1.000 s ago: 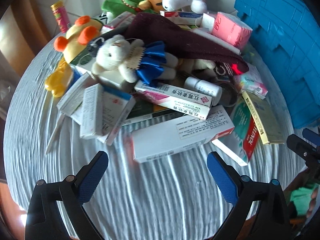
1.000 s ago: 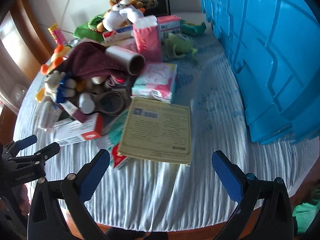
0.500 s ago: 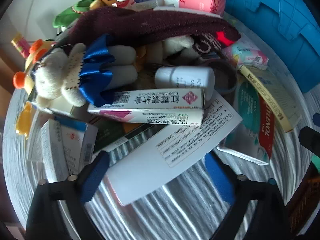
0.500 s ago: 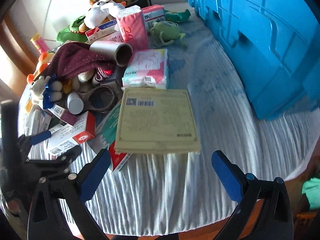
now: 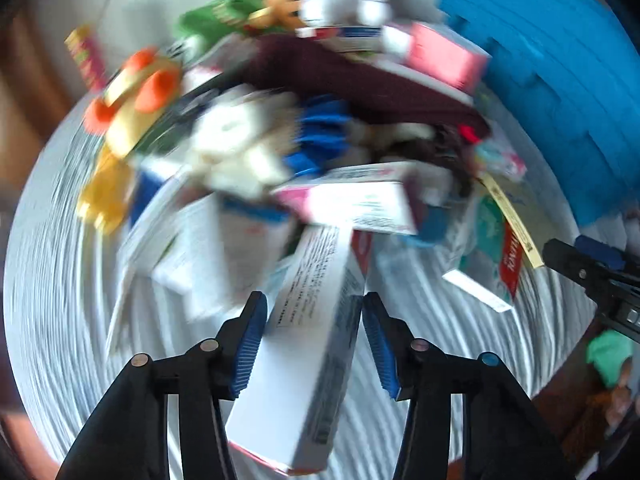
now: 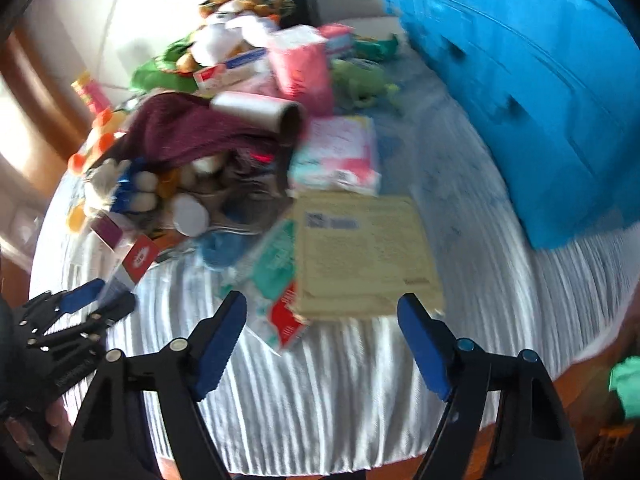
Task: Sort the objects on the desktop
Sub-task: 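Reach the right tool toward the white ointment box and grasp it while the left tool approaches a white-red box, then lift the white ointment box with the right tool while the left tool lifts a white box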
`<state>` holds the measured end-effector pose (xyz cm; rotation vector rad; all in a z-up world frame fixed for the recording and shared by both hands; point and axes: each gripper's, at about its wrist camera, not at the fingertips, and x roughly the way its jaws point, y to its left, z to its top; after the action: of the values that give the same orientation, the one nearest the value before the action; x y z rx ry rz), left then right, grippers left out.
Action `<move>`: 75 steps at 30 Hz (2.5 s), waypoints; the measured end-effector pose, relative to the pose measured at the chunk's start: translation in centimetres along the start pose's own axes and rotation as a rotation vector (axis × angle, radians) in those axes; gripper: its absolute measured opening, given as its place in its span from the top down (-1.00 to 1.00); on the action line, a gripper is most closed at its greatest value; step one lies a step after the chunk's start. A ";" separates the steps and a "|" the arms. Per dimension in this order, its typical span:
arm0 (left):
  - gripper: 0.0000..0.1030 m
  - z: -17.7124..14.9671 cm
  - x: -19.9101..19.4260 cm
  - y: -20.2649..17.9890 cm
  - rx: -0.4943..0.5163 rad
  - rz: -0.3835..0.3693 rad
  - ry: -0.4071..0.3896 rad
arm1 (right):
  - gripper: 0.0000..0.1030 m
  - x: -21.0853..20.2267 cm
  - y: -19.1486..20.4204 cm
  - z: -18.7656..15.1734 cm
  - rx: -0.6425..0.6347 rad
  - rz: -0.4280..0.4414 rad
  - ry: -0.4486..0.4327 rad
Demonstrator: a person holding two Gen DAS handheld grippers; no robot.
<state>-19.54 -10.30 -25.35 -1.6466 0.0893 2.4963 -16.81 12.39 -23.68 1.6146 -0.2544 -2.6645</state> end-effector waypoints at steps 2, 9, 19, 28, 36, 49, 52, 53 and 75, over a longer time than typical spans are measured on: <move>0.20 -1.6 -0.4 1.8 -0.070 0.023 0.010 | -0.51 0.7 1.1 0.5 -0.047 0.036 0.013; -0.47 -3.9 -4.0 6.5 -0.240 0.105 -0.052 | -0.51 2.3 5.7 1.6 -0.215 0.134 0.053; -0.46 0.0 0.1 6.4 -0.217 0.072 -0.039 | -0.15 4.4 10.1 1.0 -0.327 0.176 0.110; 0.48 -0.3 1.8 7.6 -0.187 0.059 -0.003 | -0.15 6.5 12.8 0.5 -0.399 0.183 0.149; -0.27 -0.1 2.1 8.8 -0.216 0.009 -0.029 | 0.22 8.3 14.2 0.4 -0.435 0.174 0.174; 0.46 -2.9 -0.4 11.1 -0.263 0.042 -0.057 | 0.63 8.3 13.5 0.6 -0.401 0.193 0.173; 0.46 -3.1 -1.2 11.7 -0.273 0.053 -0.072 | 0.63 7.7 13.4 0.7 -0.398 0.202 0.161; 0.46 -3.2 -1.4 11.9 -0.277 0.056 -0.077 | 0.63 7.6 13.3 0.7 -0.401 0.202 0.159; 0.45 -3.5 1.5 13.5 -0.298 0.063 -0.028 | 0.02 7.3 12.8 0.3 -0.378 0.218 0.106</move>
<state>-19.03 -23.91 -28.57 -1.7360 -0.2500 2.6864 -21.39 -0.97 -28.12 1.5039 0.0699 -2.2864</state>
